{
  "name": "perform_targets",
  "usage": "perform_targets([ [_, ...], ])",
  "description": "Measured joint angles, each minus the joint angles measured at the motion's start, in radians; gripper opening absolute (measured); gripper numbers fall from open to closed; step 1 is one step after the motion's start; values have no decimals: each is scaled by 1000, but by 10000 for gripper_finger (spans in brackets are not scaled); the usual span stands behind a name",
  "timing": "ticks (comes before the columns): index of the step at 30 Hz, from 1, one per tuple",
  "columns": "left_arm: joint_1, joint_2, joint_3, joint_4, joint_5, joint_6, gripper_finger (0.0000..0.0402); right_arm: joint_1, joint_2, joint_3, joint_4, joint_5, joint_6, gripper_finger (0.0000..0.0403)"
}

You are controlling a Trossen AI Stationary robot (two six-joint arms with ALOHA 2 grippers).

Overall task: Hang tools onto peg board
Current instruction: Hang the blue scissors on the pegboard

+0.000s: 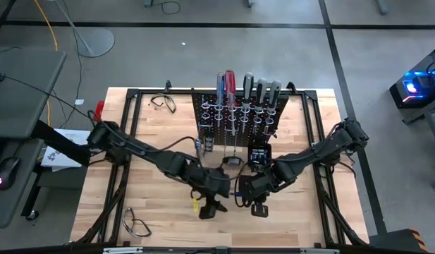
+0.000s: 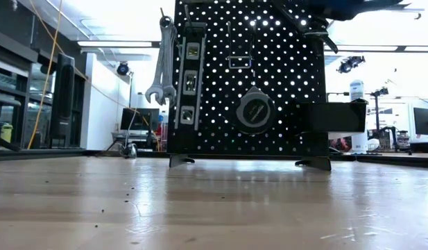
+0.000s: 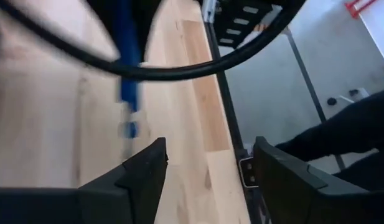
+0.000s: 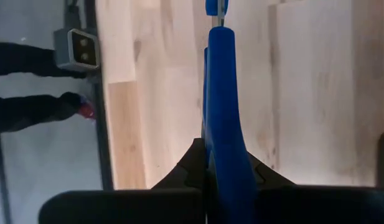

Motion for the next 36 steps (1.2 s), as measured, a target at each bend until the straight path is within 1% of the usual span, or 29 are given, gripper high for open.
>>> perform_targets([
  [3, 3, 37, 21, -1, 3, 0, 221, -1, 1, 0, 3, 12, 0, 11],
  [8, 13, 51, 35, -13, -101, 0, 222, -1, 1, 0, -3, 24, 14, 11],
  [11, 14, 28, 35, -11, -107, -19, 222, 2, 1, 0, -5, 17, 11, 11],
  [14, 9, -21, 36, -8, -114, -23, 222, 4, 1, 0, -9, 13, 8, 11],
  [18, -8, -56, 39, -40, -173, 18, 222, 1, 1, 0, -5, 18, 7, 11],
  [20, -6, -45, 38, -82, -169, 42, 222, 2, 1, 0, 5, 18, -4, 11],
  [24, 11, -1, 36, -117, -148, 44, 222, 3, 1, 0, 28, 17, -18, 11],
  [29, 21, 30, 36, -95, -142, 36, 222, 2, 1, 0, 37, 25, -18, 11],
  [34, 26, 58, 36, -97, -66, 57, 221, 2, 1, 0, 48, 47, -18, 10],
  [36, 26, 67, 36, -100, -75, 63, 215, 2, 1, 0, 55, 47, -18, 10],
])
